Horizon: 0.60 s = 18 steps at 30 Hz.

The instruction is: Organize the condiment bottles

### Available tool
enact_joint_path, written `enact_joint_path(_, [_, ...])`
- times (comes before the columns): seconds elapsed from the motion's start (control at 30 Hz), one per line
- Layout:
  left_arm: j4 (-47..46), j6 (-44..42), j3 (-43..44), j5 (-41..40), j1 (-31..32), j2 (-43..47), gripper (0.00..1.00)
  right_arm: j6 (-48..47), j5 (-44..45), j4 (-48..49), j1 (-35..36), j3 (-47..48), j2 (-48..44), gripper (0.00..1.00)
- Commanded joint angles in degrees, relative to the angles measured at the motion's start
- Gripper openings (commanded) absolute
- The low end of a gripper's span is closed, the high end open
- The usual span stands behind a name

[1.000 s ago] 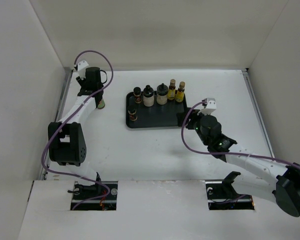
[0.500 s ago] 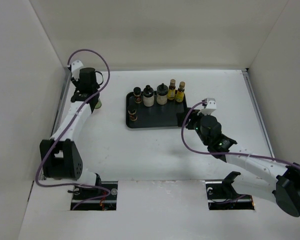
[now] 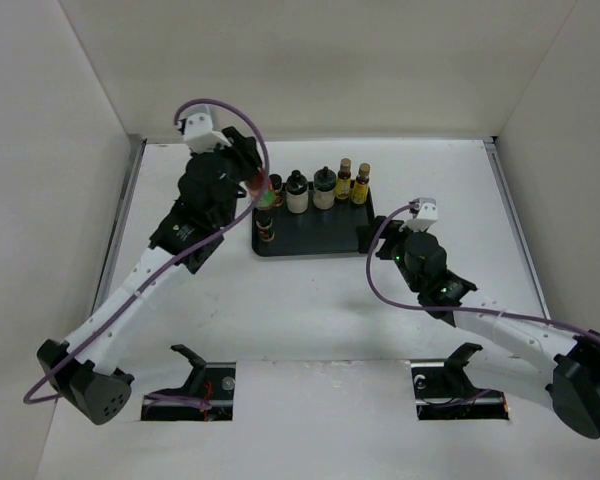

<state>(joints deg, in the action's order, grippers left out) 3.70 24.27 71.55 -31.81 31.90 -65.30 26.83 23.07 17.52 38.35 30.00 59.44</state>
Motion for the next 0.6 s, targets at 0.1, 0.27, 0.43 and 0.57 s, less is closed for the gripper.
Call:
enact_joint_path(0.1, [-14.33,-0.63,-0.09,0.17,7.95,-4.39,0.18,0.68,2.24,3.49,-2.09,-1.26,-3.28,1.0])
enact_joint_path(0.27, [-20.04,-0.37,-0.18,0.7,10.5,-10.8,0.18,0.77,2.42,3.14,-2.27,-1.08,-3.01,1.0])
enact_joint_path(0.43, [-23.03,-0.45,-0.09,0.79,12.96,-16.08,0.18,0.86,2.94,2.79,-2.62,-1.17,-3.36,1.0])
enact_joint_path(0.57, [-26.02,-0.37,-1.41,0.35,14.02,-19.51,0.18,1.03,3.82,2.7,-2.45,-1.35,-4.07,1.0])
